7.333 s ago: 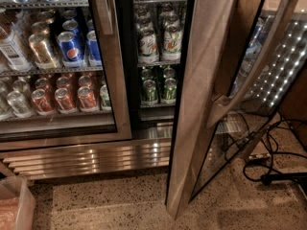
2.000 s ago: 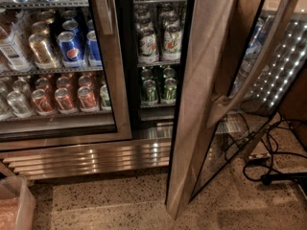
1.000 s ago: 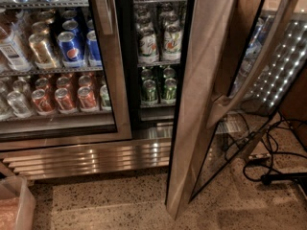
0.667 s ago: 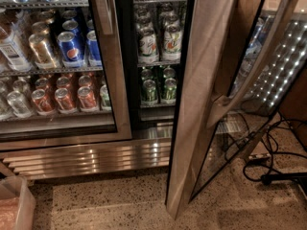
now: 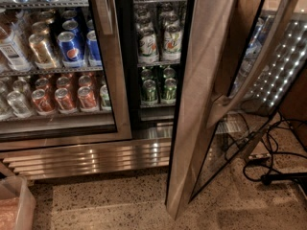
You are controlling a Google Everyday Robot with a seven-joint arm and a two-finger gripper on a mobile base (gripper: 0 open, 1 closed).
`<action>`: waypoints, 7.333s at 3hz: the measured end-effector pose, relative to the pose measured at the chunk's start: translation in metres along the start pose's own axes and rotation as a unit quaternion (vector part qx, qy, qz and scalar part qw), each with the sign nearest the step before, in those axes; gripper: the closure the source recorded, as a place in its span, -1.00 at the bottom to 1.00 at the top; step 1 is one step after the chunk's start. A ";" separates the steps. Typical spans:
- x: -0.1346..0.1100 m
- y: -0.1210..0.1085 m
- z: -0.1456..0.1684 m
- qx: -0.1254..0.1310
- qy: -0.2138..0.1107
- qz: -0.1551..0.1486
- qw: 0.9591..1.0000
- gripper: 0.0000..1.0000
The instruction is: Open right fridge door
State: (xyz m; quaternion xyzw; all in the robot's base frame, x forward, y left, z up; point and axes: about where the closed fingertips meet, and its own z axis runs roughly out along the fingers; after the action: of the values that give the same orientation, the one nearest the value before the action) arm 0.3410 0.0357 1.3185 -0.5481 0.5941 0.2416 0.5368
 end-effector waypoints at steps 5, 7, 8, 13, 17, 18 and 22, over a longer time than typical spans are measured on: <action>0.000 0.000 0.000 0.000 0.000 0.000 1.000 0.65; 0.000 0.000 0.000 0.000 0.000 0.000 1.000 0.66; 0.000 0.000 0.000 0.000 0.000 0.000 1.000 0.67; 0.000 0.000 0.000 0.000 0.000 0.000 1.000 1.00; 0.000 0.000 0.000 0.000 0.000 0.000 1.000 1.00; 0.000 0.000 0.000 0.000 0.000 0.000 1.000 1.00; 0.000 0.000 0.000 0.000 0.000 0.000 1.000 1.00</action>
Offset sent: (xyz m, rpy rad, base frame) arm -0.0372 0.0129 -0.1111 -0.0260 0.2556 -0.0035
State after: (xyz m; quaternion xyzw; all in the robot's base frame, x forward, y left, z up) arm 0.3410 0.0358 1.3185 -0.5482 0.5941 0.2416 0.5368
